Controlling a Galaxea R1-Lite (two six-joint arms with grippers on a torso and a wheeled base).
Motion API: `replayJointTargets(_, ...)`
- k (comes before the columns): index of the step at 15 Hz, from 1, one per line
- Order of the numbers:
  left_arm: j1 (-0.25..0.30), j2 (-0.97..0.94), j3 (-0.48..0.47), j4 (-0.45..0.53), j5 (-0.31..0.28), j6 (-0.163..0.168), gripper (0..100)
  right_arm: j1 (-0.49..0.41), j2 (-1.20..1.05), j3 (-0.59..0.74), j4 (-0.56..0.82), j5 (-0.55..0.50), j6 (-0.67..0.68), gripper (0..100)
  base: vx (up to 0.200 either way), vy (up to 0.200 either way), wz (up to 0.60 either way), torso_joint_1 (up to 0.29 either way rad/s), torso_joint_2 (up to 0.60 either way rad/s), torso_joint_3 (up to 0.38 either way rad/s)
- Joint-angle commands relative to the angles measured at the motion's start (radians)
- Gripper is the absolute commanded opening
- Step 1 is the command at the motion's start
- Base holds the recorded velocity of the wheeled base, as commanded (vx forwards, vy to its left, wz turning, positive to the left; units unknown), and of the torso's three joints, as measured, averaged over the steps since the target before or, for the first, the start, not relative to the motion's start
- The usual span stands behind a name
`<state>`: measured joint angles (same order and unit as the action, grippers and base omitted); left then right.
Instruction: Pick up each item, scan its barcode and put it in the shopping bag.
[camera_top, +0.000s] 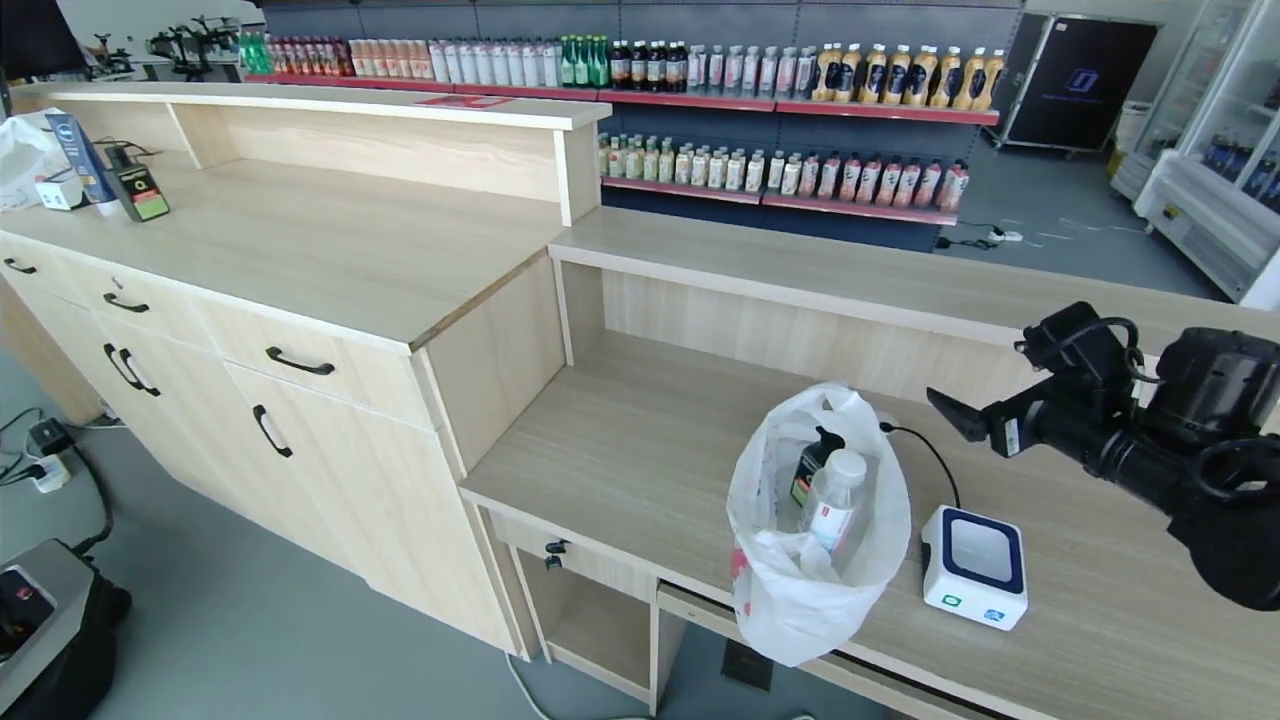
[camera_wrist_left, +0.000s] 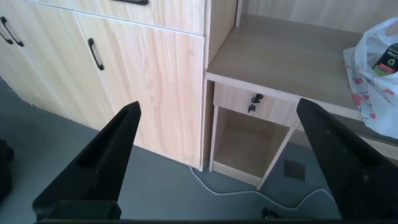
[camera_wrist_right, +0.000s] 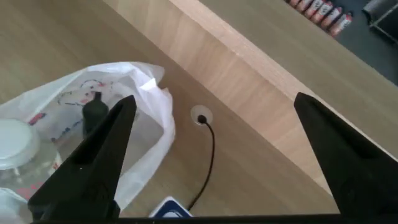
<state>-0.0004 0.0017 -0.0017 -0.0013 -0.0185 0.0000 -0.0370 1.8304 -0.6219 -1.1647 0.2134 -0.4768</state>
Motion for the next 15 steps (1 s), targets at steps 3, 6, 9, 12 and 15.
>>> replayJointTargets(3, 0.0, 0.0, 0.0, 0.0, 0.0, 0.0, 100, -0.15, -0.168, -0.088, 0.168, 0.006, 0.035, 100, 0.0, 0.0, -0.6, 0.007, 0.0, 0.007)
replayJointTargets(6, 0.0, 0.0, 0.0, 0.0, 0.0, 0.0, 100, -0.207, -0.26, -0.084, 0.253, 0.006, 0.098, 100, 0.0, 0.0, -0.6, 0.001, 0.0, -0.004)
replayJointTargets(9, 0.0, 0.0, 0.0, 0.0, 0.0, 0.0, 100, -0.221, -0.375, 0.014, 0.309, -0.045, 0.185, 100, 0.0, 0.0, -0.6, 0.002, 0.0, 0.006)
replayJointTargets(12, 0.0, 0.0, 0.002, 0.0, 0.0, 0.0, 100, -0.179, -0.582, 0.226, 0.287, -0.049, 0.297, 100, 0.0, 0.0, 0.0, 0.0, 0.0, 0.0)
replayJointTargets(15, 0.0, 0.0, 0.0, 0.0, 0.0, 0.0, 100, -0.17, -0.905, 0.534, 0.362, -0.077, 0.297, 100, 0.0, 0.0, 0.0, 0.0, 0.0, 0.0)
